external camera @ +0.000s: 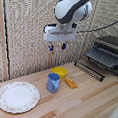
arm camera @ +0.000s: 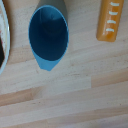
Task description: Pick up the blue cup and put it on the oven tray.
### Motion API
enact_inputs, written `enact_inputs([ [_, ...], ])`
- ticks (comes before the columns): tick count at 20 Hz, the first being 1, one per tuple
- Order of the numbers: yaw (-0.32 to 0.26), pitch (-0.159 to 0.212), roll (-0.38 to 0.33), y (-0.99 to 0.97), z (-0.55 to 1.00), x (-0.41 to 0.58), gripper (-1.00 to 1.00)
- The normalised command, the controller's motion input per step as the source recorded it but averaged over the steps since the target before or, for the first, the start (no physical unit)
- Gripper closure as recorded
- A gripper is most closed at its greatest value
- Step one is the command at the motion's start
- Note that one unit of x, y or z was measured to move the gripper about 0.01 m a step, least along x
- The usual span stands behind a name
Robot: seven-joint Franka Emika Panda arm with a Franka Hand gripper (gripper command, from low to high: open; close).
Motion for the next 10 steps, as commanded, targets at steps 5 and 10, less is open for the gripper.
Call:
enact_inputs([
  [5, 0.011, 0.019, -0.021, 0.13, -0.18, -0.465, -1.00],
  [10, 0.009, 0.048, -0.029, 0.15, -0.27, -0.379, -1.00],
])
